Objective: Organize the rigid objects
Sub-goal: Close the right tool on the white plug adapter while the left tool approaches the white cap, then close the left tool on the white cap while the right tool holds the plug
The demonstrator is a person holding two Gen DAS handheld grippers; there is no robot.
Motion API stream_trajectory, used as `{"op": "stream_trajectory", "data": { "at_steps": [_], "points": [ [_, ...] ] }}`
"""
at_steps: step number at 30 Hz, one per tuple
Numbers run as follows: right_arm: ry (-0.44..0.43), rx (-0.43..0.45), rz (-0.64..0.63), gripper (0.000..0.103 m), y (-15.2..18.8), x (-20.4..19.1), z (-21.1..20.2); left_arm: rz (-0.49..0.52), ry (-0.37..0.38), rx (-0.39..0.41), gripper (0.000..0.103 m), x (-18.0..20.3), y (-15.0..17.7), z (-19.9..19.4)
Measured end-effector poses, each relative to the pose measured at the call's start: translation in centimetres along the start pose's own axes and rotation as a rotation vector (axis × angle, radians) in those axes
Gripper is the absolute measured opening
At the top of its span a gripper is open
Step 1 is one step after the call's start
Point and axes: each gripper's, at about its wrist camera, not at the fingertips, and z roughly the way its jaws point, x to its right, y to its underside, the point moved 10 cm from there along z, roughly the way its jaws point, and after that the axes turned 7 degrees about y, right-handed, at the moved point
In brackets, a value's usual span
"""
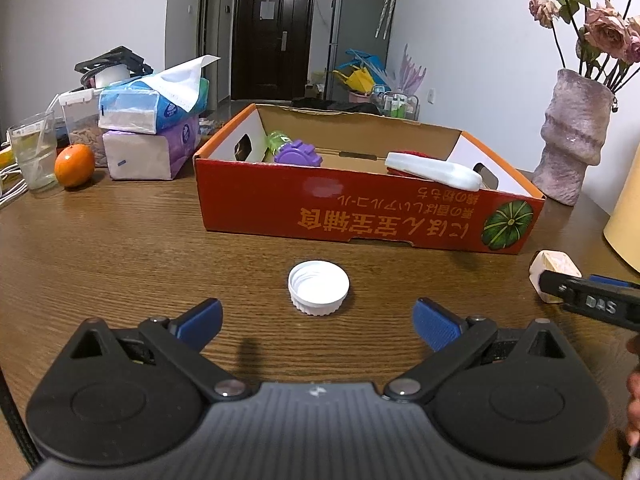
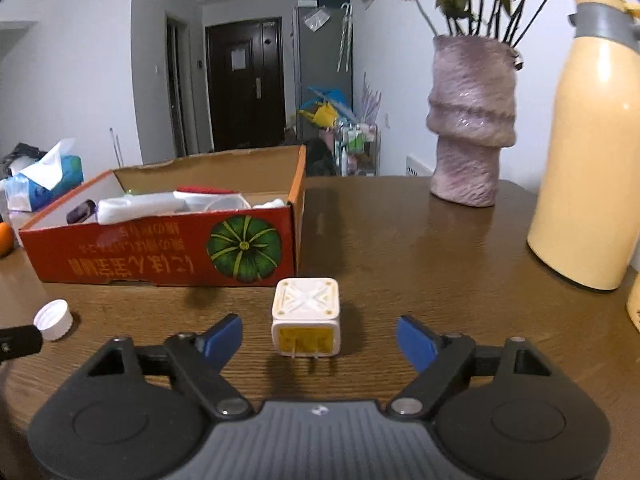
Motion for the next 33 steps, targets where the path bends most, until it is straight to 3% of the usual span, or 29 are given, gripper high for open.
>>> {"op": "stream_trajectory", "data": {
  "at_steps": [2,6,18,33],
  "points": [
    [-0.002,-0.027,0.006,0.069,-0.1,-0.3,1.0,0.003,-0.003,-0.001,0.103,0.0,0.0,0.1],
    [0.009,-0.065,0.02,0.038,-0.2,-0.6,2.4,0.01,-0.007,-0.005,0.103,0.0,0.0,0.5],
    [-0.027,0.045,0.028,0.038,-0.9,-1.7,-0.5,-0.004,-0.018,-0.033,0.103,-0.9,-0.6,2.5],
    [-0.082,0.09,-0.014,0.038,-0.9,-3.7,-1.8,-0.018,-0.035,-0.092,0.103,-2.4,-1.0,5.4]
  ]
}}
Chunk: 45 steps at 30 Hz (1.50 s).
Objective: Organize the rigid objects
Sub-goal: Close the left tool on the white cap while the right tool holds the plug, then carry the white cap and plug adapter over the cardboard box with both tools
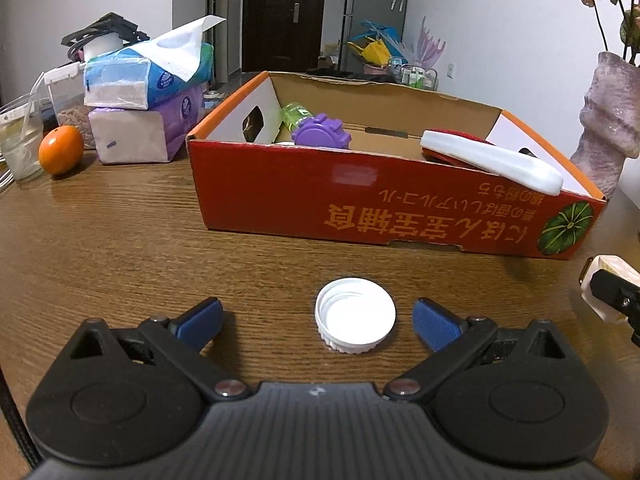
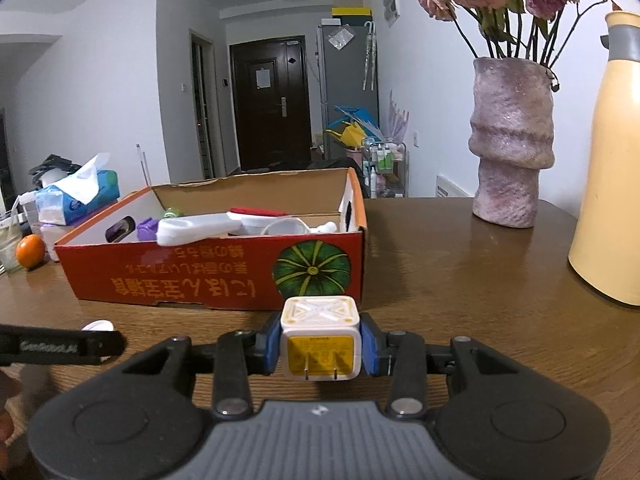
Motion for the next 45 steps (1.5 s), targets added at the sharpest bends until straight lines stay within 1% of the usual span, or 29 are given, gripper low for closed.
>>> {"op": "stream_trajectory", "data": {
  "at_steps": [2,5,10,12,14,15,16,18,19,21,31,38,45],
  "points": [
    [-0.003,0.001,-0.002,0.038,0.0,-0.1,0.0,0.014,0.004,0.0,0.103,0.3,0.0,0.1],
    [-0.005,0.0,-0.001,0.038,0.1,-0.1,0.0,0.034,-0.01,-0.003,0.102,0.4,0.1,0.2],
    [-0.006,0.001,0.002,0.038,0.0,-0.1,0.0,0.037,-0.018,0.002,0.093,0.3,0.1,0.0],
    [-0.008,0.0,0.002,0.038,0.0,-0.1,0.0,0.042,-0.023,0.007,0.081,0.3,0.0,-0.2],
    [-0.008,0.0,0.002,0.038,0.0,-0.1,0.0,0.043,-0.009,0.014,0.075,0.4,-0.1,-0.3],
    [-0.007,0.001,0.002,0.038,0.0,-0.1,0.0,0.044,-0.002,0.016,0.07,0.5,-0.1,-0.4],
    [-0.007,0.001,0.002,0.038,0.0,-0.1,0.0,0.048,0.0,0.018,0.067,0.6,-0.1,-0.5],
    [-0.007,0.001,0.002,0.038,0.0,-0.1,0.0,0.051,-0.001,0.021,0.057,0.7,0.0,-0.6],
    [-0.007,0.001,0.002,0.038,0.0,-0.1,0.0,0.052,0.001,0.023,0.054,0.7,-0.1,-0.7],
    [-0.007,0.001,0.002,0.038,0.0,-0.1,0.0,0.048,0.004,0.025,0.041,0.6,-0.1,-0.8],
    [-0.002,0.013,0.009,0.038,-0.1,-0.1,-0.1,0.035,0.037,0.04,0.041,0.7,-0.2,-1.6],
    [-0.01,0.036,0.024,0.038,-0.3,-0.2,-1.3,0.05,0.048,0.085,0.041,1.2,-0.6,-3.7],
    [-0.032,0.075,0.027,0.038,-1.3,-0.8,-3.0,0.05,0.06,0.138,0.041,1.4,-2.1,-5.8]
  ]
}}
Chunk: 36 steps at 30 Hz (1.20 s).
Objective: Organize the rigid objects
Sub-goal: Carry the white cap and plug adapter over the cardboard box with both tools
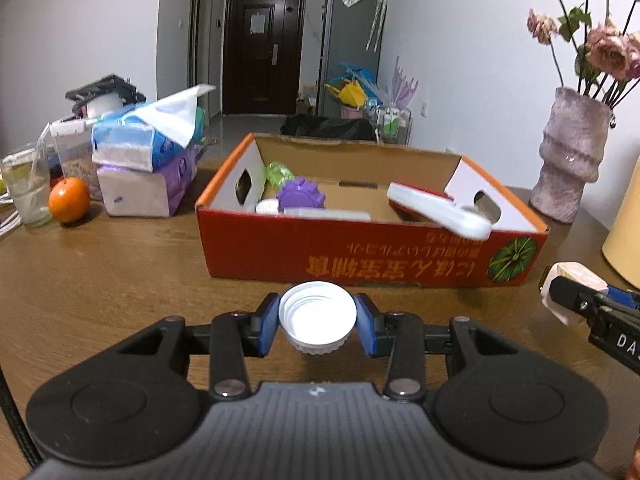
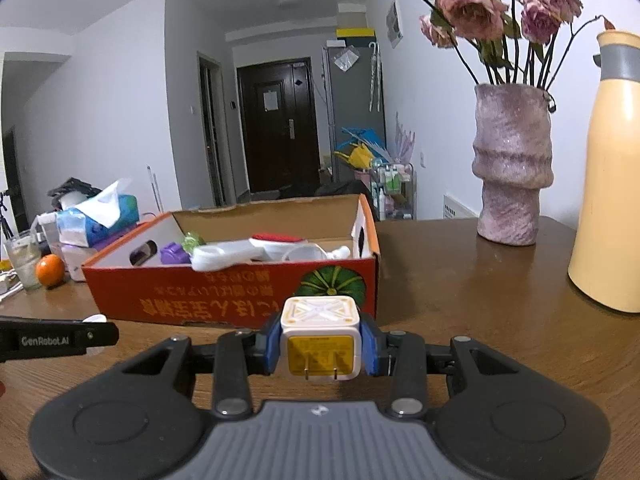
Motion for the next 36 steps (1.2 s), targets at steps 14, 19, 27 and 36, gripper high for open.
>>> {"op": "stream_trajectory", "data": {
  "at_steps": [14,19,27,36],
  "points": [
    [-0.041,0.072,0.016,0.038,-3.3,-1.7,-0.9,-0.003,0.013,0.093,0.041,0.7,-3.6,-1.3],
    [-0.051,0.08,0.024,0.038,-4.1,-2.3,-0.2,-0.012,0.023,0.13,0.041,1.3,-5.1,-1.0],
    [-0.061,0.092,0.025,0.038,-5.3,-3.1,1.6,-0.01,0.012,0.157,0.041,1.7,-7.0,0.5],
    [-0.055,0.111,0.032,0.038,-7.1,-3.3,4.3,-0.008,0.0,0.176,0.041,2.1,-8.7,2.8]
  ]
}}
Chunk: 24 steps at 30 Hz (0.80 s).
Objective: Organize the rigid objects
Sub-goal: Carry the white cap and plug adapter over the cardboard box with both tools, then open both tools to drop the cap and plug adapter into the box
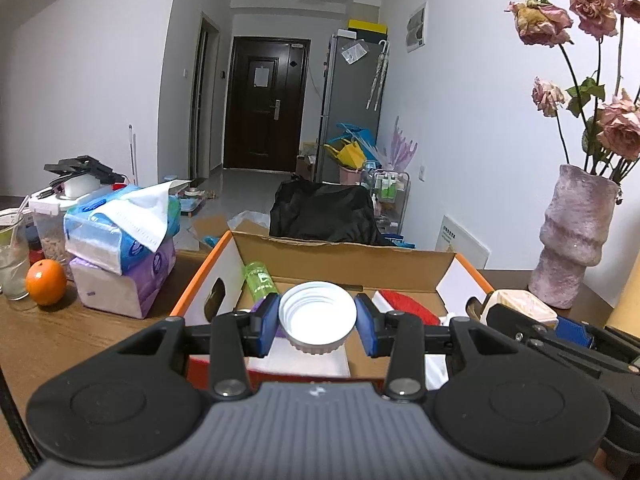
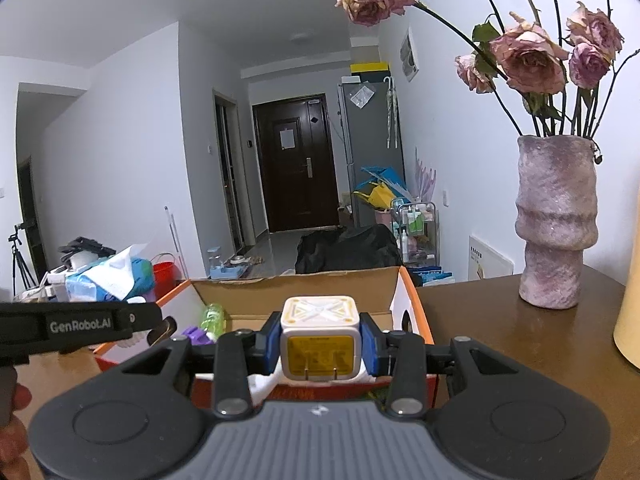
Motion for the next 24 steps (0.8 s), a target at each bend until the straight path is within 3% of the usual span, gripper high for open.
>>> {"op": "stream_trajectory", "data": {
  "at_steps": [24],
  "points": [
    [0.043,-0.044,0.005,0.038,-0.8,0.2,9.2,0.033,-0.056,-0.026,0.041,-0.9,-1.1,8.7]
  ]
}}
